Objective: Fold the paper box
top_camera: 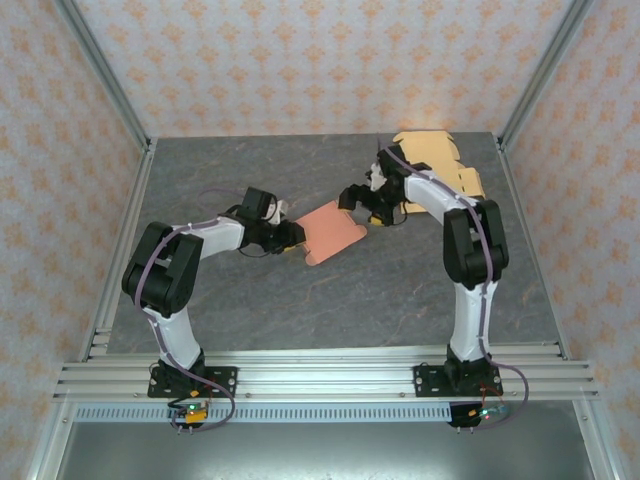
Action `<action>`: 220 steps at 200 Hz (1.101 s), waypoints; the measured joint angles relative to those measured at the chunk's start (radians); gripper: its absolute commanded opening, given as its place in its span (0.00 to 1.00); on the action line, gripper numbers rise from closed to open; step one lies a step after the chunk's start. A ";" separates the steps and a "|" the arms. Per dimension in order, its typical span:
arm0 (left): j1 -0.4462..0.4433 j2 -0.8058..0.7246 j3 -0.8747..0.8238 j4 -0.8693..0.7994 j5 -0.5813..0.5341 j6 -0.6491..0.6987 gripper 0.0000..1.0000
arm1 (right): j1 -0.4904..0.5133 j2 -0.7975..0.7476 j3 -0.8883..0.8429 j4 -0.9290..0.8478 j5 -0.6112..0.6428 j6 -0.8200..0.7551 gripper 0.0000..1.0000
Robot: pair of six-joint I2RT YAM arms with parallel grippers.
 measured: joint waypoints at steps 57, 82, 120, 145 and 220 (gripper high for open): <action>0.008 -0.043 -0.069 0.063 -0.011 0.026 0.28 | 0.012 0.103 0.076 -0.032 -0.091 -0.042 0.95; 0.009 -0.044 -0.069 0.063 -0.012 0.046 0.28 | 0.018 0.103 0.077 -0.036 -0.154 -0.057 0.93; 0.013 -0.044 -0.068 0.058 -0.012 0.053 0.30 | 0.045 0.103 0.079 -0.038 -0.237 -0.086 0.62; 0.023 -0.044 -0.069 0.050 -0.013 0.053 0.38 | 0.048 0.103 0.081 -0.035 -0.311 -0.080 0.56; 0.029 -0.202 -0.179 0.070 -0.169 0.004 0.75 | 0.052 0.070 0.005 0.027 -0.386 0.060 0.49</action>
